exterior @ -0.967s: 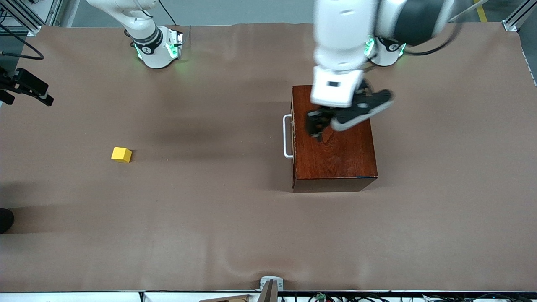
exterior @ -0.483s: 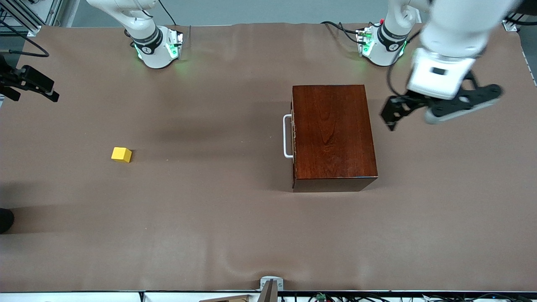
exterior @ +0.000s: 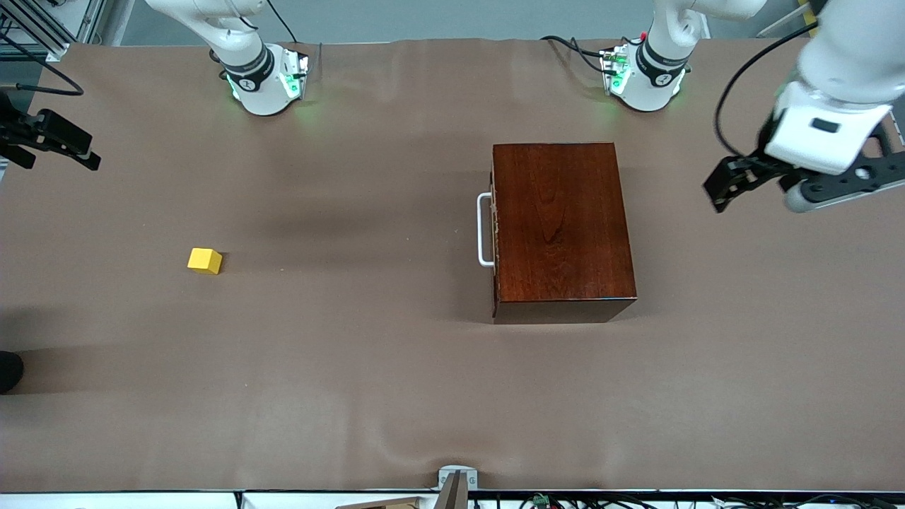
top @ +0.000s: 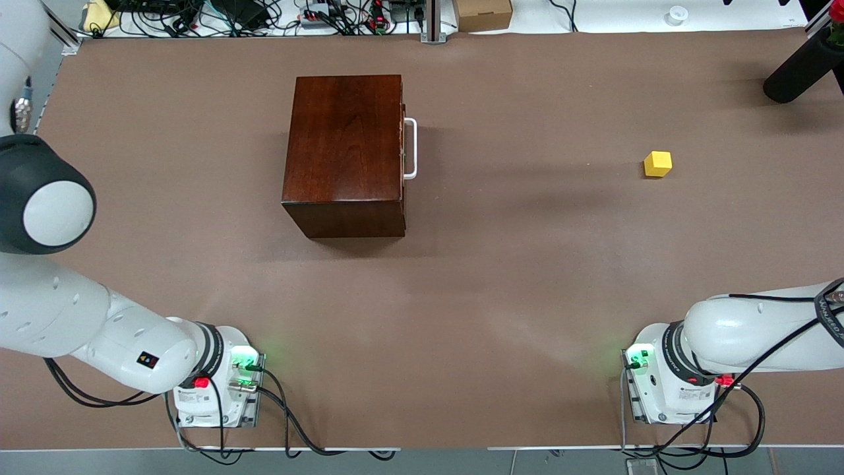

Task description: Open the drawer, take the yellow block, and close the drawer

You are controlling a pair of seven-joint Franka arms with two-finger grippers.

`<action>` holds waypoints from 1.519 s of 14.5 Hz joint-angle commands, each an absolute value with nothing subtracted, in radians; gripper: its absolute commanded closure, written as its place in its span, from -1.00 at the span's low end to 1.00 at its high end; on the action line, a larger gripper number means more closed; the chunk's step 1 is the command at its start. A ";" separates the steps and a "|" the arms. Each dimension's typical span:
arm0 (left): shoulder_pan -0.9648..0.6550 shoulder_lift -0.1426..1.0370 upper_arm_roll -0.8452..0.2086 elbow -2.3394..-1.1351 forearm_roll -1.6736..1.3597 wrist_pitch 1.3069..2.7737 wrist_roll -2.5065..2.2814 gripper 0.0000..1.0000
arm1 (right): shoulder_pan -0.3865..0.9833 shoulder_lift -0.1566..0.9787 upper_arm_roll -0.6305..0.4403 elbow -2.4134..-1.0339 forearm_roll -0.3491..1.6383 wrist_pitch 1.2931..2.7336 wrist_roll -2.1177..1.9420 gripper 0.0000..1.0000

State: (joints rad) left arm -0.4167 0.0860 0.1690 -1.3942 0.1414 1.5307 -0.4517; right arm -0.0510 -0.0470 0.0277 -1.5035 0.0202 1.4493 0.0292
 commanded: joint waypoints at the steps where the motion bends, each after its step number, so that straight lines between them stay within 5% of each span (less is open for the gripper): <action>1: -0.278 0.005 0.071 -1.482 0.118 1.522 -0.361 -1.00 | -0.048 -0.040 0.025 -1.483 0.020 1.433 0.031 -1.00; 9: -0.039 -0.135 -0.070 -1.660 -0.029 1.529 -0.227 -1.00 | -0.049 -0.040 0.023 -1.485 0.021 1.433 0.032 -1.00; 22: -0.026 -0.121 -0.086 -1.612 0.002 1.514 -0.229 -1.00 | -0.057 -0.040 0.021 -1.486 0.021 1.394 0.032 -1.00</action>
State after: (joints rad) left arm -0.0448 -0.1218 -0.0722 -1.6218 -0.0106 1.5235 -0.2461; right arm -0.0520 -0.0459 0.0203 -1.5035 0.0199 1.4093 0.0295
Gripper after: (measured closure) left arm 0.000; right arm 0.000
